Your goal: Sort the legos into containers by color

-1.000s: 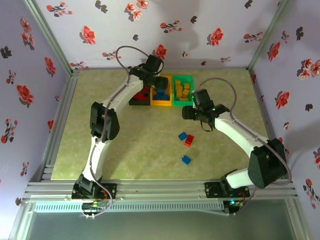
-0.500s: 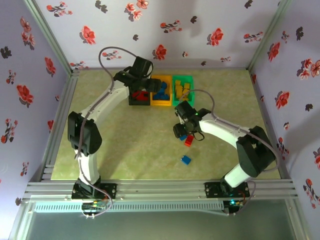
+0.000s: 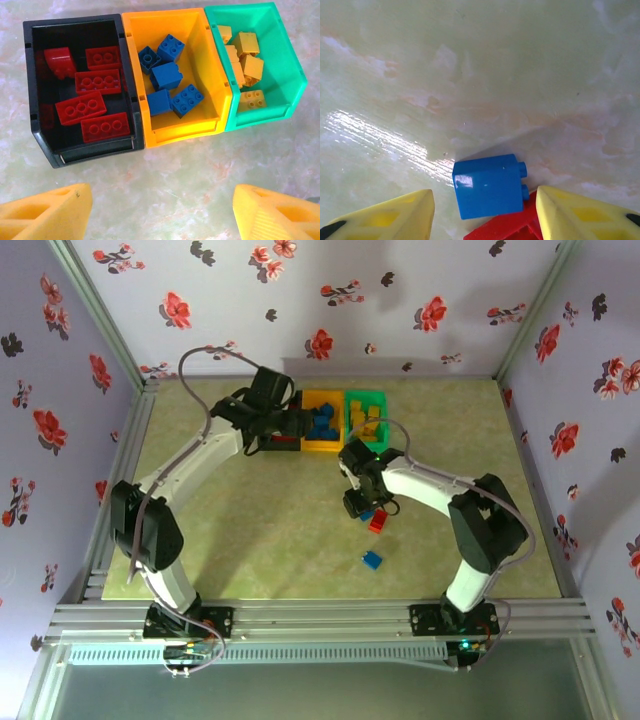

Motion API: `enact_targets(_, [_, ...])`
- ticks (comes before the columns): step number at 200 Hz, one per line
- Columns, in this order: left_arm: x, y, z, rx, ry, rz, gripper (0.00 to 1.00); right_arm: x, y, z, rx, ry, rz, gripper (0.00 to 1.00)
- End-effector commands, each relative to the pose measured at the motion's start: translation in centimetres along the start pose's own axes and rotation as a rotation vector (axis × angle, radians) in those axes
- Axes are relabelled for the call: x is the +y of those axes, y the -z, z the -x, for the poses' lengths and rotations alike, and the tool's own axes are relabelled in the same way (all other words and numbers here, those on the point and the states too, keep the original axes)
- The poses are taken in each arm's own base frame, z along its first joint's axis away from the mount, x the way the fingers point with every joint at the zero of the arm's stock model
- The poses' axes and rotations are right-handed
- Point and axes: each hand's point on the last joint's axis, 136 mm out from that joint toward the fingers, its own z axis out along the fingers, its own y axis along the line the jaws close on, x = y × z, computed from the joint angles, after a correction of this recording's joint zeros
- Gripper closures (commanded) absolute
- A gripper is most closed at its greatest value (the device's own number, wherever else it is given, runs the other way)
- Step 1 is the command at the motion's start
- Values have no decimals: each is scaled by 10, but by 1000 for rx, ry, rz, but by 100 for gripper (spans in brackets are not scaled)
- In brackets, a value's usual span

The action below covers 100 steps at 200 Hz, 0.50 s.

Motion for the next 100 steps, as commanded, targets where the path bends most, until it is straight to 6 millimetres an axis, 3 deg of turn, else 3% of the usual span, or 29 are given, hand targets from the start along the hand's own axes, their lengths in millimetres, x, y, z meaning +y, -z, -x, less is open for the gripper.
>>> enact_targets(1, [3,21,5,-46,24,7,25,1,-3,0,41,46,-7,45])
enact_targets(36, [9,32,3,-55,15,29,25,0,-9,1,66,53,-20,46])
enact_targets(100, [11,31,-1,-49,10,39,25,-3,-18,-7,110,46,-34,47])
